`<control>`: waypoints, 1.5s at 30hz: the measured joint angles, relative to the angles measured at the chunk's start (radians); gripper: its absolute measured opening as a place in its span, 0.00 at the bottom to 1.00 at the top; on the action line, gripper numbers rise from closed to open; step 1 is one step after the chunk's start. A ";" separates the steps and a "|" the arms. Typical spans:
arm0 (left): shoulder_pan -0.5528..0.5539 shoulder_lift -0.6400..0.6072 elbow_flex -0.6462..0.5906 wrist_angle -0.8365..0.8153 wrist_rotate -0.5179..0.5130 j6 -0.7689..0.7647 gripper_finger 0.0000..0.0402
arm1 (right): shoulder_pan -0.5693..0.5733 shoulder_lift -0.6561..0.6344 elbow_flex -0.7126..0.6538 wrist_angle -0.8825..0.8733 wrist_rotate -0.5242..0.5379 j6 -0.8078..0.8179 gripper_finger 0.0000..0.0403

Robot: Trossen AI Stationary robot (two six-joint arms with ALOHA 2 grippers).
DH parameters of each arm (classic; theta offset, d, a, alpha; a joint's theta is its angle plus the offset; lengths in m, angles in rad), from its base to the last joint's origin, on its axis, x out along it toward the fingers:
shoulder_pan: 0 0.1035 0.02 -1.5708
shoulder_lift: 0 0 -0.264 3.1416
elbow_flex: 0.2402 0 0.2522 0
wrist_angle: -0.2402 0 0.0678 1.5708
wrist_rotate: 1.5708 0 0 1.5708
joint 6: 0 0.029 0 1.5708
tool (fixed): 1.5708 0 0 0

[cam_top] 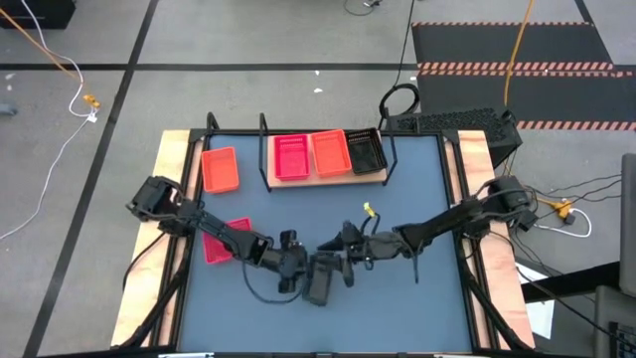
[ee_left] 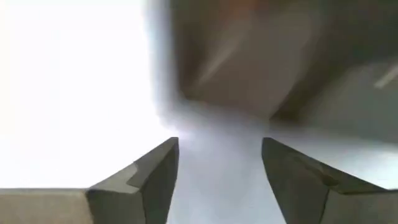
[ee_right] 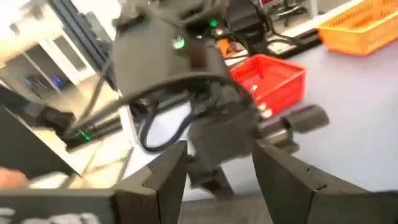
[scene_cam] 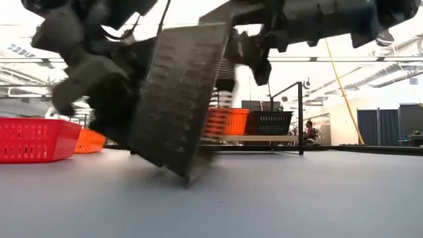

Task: Stack baskets on shelf by color
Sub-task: Stack the black basket on top of the black basket on the shelf

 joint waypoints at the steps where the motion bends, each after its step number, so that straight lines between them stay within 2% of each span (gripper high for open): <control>1: 0.002 -0.001 -0.001 -0.004 -0.012 0.001 0.58 | 0.000 -0.017 -0.001 -0.024 0.006 -0.024 0.44; 5: 0.004 -0.001 -0.001 -0.001 0.014 -0.002 0.58 | -0.005 -0.078 0.021 -0.072 0.012 -0.097 0.44; 13: 0.008 -0.003 -0.001 -0.038 0.022 -0.012 0.58 | -0.009 -0.108 0.018 -0.294 0.046 -0.050 0.40; 19: 0.008 -0.004 0.000 -0.052 0.020 -0.021 0.58 | 0.056 -0.219 0.019 -0.384 0.043 -0.218 0.40; 22: 0.008 -0.004 -0.001 -0.044 0.017 -0.038 0.58 | 0.101 -0.234 0.020 -0.383 0.052 -0.276 0.40; 26: 0.008 -0.003 -0.003 0.039 0.012 -0.081 0.58 | 0.135 -0.165 0.019 -0.344 0.073 -0.145 0.40; 32: 0.007 -0.004 -0.002 0.083 0.012 -0.102 0.58 | 0.215 0.012 0.021 -0.149 0.127 0.015 0.40; 35: 0.006 -0.004 -0.002 0.071 0.012 -0.118 0.58 | 0.268 0.066 0.057 -0.134 0.211 0.015 0.40; 38: 0.006 -0.004 -0.002 0.070 0.012 -0.123 0.58 | 0.324 0.084 0.085 -0.144 0.337 -0.073 0.40; 43: -0.005 -0.004 -0.002 0.068 0.012 -0.134 0.58 | 0.411 0.017 0.102 -0.143 0.641 -0.304 0.40; 45: -0.013 -0.004 -0.002 0.069 0.012 -0.140 0.58 | 0.436 -0.010 0.102 -0.141 0.719 -0.352 0.40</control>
